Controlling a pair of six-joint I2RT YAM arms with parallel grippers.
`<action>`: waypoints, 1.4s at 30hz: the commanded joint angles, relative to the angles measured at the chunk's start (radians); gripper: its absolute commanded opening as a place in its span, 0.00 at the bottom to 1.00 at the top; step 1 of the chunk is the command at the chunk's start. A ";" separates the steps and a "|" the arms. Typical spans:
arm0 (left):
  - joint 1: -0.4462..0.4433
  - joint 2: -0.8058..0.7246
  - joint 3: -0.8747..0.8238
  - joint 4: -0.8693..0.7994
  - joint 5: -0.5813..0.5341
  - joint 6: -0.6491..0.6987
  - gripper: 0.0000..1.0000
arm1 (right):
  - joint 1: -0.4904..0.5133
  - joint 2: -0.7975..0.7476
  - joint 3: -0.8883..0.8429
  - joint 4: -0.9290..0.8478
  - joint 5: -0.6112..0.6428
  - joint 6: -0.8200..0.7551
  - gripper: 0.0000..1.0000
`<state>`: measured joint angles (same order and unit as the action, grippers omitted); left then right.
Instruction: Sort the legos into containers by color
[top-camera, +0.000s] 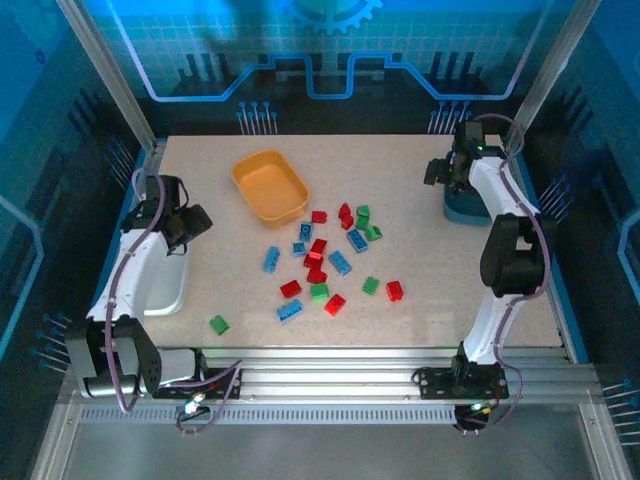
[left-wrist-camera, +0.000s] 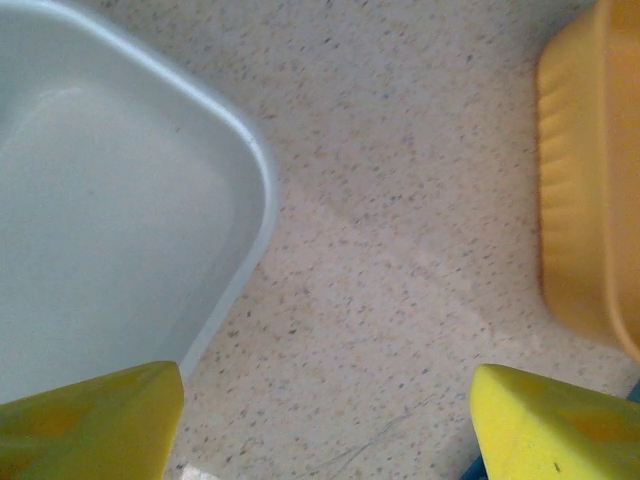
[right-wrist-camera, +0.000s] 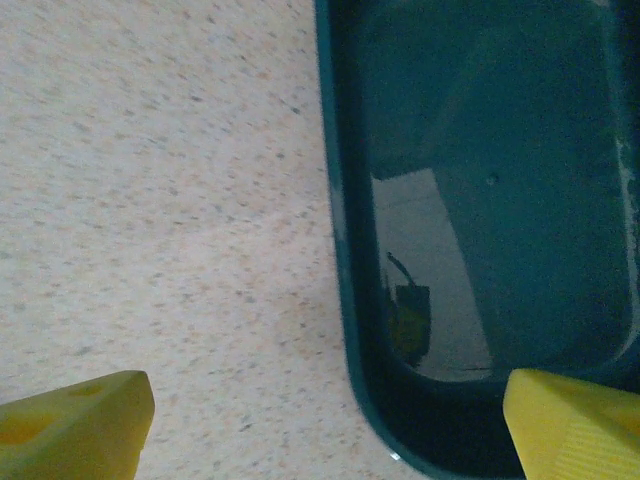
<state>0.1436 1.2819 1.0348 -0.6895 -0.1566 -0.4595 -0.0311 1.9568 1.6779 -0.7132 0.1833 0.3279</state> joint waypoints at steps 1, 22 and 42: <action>0.020 -0.007 -0.043 -0.030 -0.001 -0.021 0.73 | 0.001 0.053 0.060 -0.073 0.053 -0.022 0.90; 0.050 0.199 -0.085 0.038 -0.038 -0.002 0.57 | -0.045 0.141 0.056 -0.052 -0.097 -0.023 0.82; 0.054 0.431 0.112 0.071 0.070 0.074 0.18 | -0.059 0.241 0.145 -0.079 -0.116 -0.047 0.52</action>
<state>0.1890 1.6772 1.0840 -0.6193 -0.1287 -0.4046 -0.0864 2.1738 1.7756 -0.7696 0.0921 0.2985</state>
